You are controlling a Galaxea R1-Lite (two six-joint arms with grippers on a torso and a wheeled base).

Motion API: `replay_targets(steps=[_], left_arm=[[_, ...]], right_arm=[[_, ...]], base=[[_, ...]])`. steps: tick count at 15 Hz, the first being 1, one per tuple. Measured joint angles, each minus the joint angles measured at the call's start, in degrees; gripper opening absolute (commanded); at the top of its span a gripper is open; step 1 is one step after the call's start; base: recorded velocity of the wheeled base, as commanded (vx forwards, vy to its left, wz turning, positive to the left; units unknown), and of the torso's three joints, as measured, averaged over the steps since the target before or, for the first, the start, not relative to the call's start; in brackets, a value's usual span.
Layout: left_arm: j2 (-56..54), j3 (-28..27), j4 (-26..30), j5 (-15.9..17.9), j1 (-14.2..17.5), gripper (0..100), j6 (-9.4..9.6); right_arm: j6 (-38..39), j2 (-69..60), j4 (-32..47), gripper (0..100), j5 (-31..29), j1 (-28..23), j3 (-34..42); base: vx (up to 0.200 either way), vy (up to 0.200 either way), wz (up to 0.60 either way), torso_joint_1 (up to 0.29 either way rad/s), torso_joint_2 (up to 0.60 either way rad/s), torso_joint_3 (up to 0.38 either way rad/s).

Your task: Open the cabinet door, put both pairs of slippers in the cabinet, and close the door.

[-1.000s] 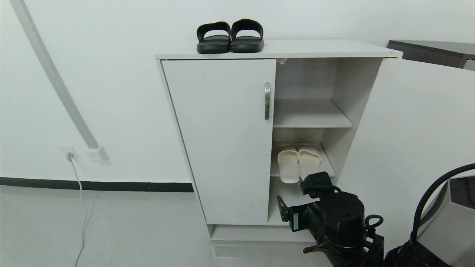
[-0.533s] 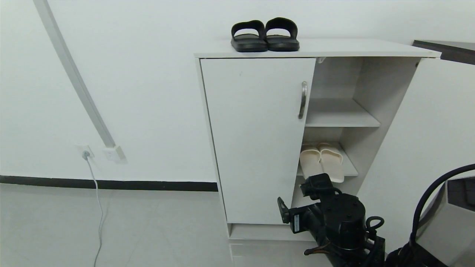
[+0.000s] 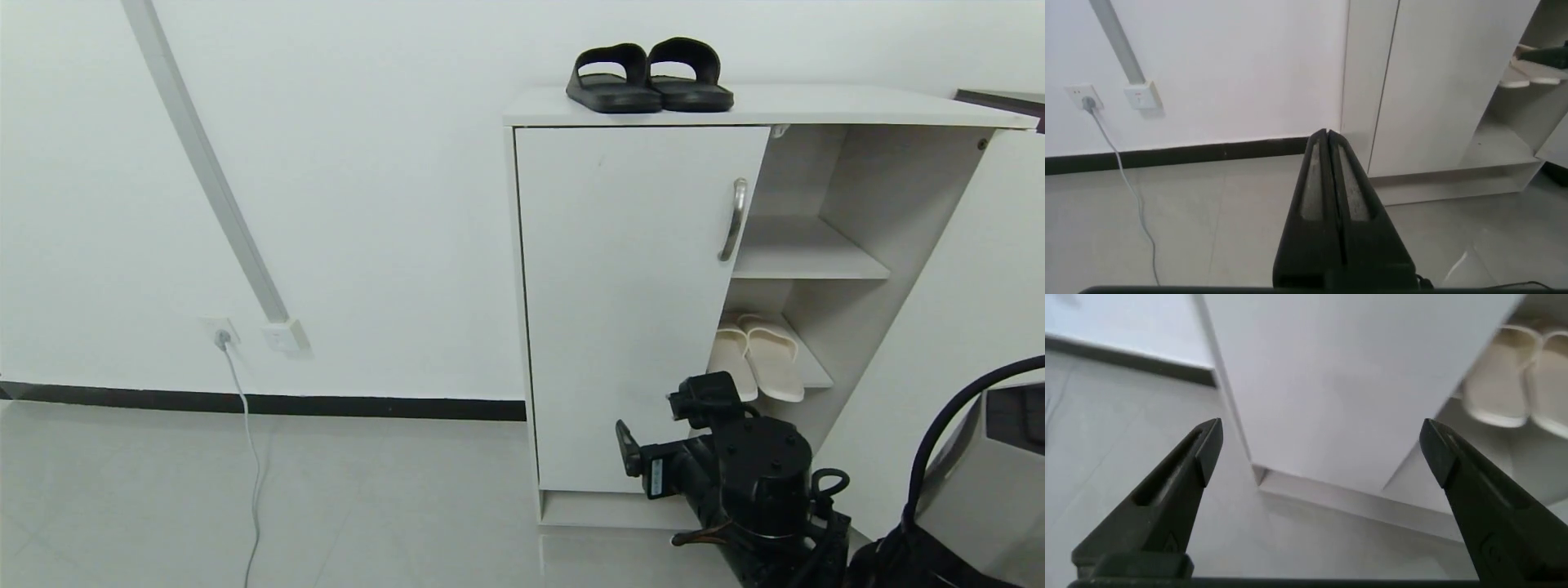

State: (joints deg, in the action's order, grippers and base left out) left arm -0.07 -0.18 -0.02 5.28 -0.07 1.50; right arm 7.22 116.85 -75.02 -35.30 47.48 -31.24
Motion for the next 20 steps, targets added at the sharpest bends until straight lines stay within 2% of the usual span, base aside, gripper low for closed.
replay_targets(steps=[7,20], left_arm=[[0.0,0.0,0.0,0.0,0.0,0,-0.02],[0.0,0.0,0.0,0.0,0.0,0,0.00]], right_arm=[[-1.2,0.8,-4.0,100,0.2,-0.8,1.0],[-1.5,2.0,-4.7,100,0.3,-1.1,1.3]], base=[[0.000,0.000,0.00,0.000,0.00,0.000],[0.000,0.000,0.00,0.000,0.00,0.000]])
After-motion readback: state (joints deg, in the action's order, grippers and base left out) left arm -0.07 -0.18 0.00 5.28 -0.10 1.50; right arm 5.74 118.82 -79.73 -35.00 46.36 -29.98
